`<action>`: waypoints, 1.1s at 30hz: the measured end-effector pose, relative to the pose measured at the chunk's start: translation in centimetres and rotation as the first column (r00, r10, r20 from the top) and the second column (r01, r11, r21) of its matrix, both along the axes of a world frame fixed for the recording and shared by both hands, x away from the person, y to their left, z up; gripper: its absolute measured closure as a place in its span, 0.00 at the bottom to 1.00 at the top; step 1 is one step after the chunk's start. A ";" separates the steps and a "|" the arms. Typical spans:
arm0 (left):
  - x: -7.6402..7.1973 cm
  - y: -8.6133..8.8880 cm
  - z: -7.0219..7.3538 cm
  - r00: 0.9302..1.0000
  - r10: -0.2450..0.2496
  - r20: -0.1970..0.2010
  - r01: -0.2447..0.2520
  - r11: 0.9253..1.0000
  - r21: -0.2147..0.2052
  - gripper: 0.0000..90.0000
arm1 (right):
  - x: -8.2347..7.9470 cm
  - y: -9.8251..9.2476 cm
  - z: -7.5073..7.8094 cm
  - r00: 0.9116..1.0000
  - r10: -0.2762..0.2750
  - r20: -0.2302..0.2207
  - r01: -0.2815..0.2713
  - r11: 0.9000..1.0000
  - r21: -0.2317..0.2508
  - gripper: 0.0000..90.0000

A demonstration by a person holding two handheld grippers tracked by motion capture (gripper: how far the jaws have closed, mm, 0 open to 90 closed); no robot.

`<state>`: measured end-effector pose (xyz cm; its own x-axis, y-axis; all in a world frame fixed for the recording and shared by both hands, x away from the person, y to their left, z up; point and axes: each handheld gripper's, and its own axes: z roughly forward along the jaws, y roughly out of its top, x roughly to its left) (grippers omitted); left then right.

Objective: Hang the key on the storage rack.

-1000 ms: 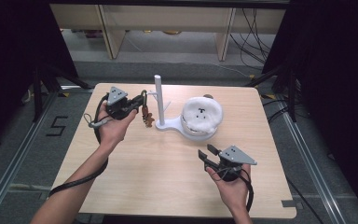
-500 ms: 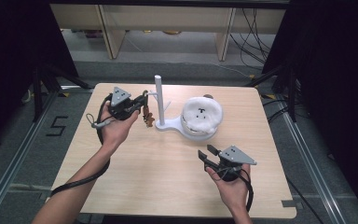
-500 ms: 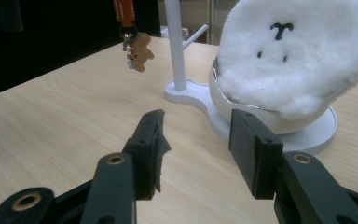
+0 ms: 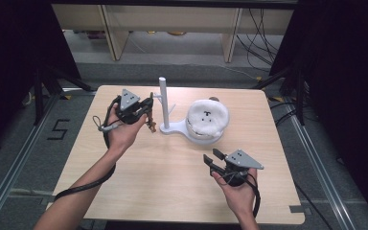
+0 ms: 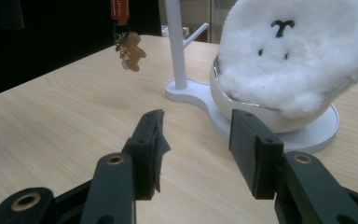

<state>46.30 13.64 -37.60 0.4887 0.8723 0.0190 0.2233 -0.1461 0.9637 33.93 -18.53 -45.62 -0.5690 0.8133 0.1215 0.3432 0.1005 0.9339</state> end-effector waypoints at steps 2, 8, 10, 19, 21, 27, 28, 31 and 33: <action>0.0 -0.1 -0.1 1.000 0.001 -0.001 -0.001 1.000 0.001 0.92 | 0.0 0.0 -0.1 1.000 -0.001 0.002 0.001 1.000 0.002 0.62; 0.2 -0.2 -0.2 1.000 -0.005 -0.003 0.005 1.000 0.004 0.92 | 0.0 0.0 -0.1 1.000 -0.002 0.001 0.002 1.000 -0.004 0.61; 0.2 -0.3 -0.2 1.000 -0.008 -0.005 0.008 1.000 0.006 0.92 | 0.0 0.0 -0.1 1.000 -0.006 0.001 0.006 1.000 -0.008 0.61; 0.5 -0.8 -0.7 1.000 -0.018 -0.010 0.018 1.000 0.009 0.92 | -0.1 -0.2 -0.1 1.000 -0.006 -0.001 0.006 1.000 -0.022 0.61; 0.6 -0.9 -0.7 1.000 -0.021 -0.011 0.021 1.000 0.009 0.92 | -0.1 -0.2 -0.1 1.000 -0.010 -0.011 0.010 1.000 -0.015 0.61; 0.6 -0.9 -0.6 1.000 -0.025 -0.007 0.026 1.000 0.015 0.91 | -0.2 -0.2 -0.1 1.000 -0.015 -0.008 0.014 1.000 -0.014 0.61; 0.5 -0.9 -0.6 1.000 -0.026 -0.007 0.026 1.000 0.016 0.91 | -0.1 -0.2 -0.1 1.000 -0.012 0.007 0.013 1.000 -0.018 0.61; 0.4 -0.8 -0.7 0.999 -0.034 -0.008 0.034 0.999 0.016 0.90 | -0.1 -0.2 -0.2 1.000 -0.005 0.002 0.005 1.000 0.001 0.61; 0.3 -0.7 -0.8 0.999 -0.036 -0.010 0.037 0.999 0.014 0.89 | -0.1 -0.2 -0.2 1.000 -0.011 -0.008 0.011 1.000 0.004 0.61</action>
